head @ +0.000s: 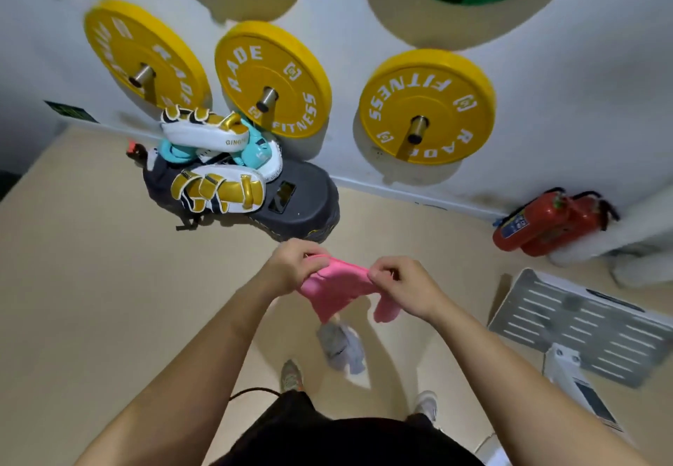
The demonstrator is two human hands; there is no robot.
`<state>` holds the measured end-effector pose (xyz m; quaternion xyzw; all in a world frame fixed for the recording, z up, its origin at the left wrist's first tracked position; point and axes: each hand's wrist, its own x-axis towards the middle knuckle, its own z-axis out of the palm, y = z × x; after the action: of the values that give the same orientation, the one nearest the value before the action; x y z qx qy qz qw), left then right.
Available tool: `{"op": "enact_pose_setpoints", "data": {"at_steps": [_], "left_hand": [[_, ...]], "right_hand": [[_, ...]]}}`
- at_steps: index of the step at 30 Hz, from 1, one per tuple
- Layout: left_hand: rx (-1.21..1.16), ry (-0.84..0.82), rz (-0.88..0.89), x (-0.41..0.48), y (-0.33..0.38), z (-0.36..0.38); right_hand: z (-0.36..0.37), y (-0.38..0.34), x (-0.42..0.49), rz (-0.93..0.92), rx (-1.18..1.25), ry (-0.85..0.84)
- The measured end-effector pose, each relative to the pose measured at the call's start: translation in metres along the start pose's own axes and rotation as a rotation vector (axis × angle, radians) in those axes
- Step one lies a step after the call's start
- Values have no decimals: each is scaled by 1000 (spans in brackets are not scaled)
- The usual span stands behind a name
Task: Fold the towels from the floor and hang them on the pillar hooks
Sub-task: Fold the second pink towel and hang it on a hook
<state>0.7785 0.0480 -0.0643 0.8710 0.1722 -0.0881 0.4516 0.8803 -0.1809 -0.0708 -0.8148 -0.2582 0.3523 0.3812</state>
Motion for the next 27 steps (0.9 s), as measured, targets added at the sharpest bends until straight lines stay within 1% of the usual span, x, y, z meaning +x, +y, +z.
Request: {"op": "enact_pose_setpoints", "data": {"at_steps": [3,5,7,10,14,16,18,21,23,25,27], "left_hand": [[22,26,71,6,30,-13],[42,39,115,11,51,-23],[69,63,164,15,72,-34],[123,165,228,20,96,-53],[164,353,143,27,95,-69],[169,387,105,27,97,-60],[108,329,116,25,109,-39],[22,118,209,20,130,-4],[-9,23,274,17,141,10],[-46,23,315,16,144,16],[-51,26,315,17,143,18]], "right_hand": [[-26,-1,-11,-45,-18,112],[-47,-3,-16,-66,15,167],[-65,-5,-21,-65,65,182],[-85,-4,-26,-71,157,175],[-103,0,-34,-94,163,282],[-104,-5,-34,-110,117,325],[-99,-19,-32,-162,48,319],[-88,-43,-31,-222,-21,304],[-86,-52,-33,-218,-23,334],[-86,-55,-37,-192,2,379],[-88,-54,-41,-178,60,398]]}}
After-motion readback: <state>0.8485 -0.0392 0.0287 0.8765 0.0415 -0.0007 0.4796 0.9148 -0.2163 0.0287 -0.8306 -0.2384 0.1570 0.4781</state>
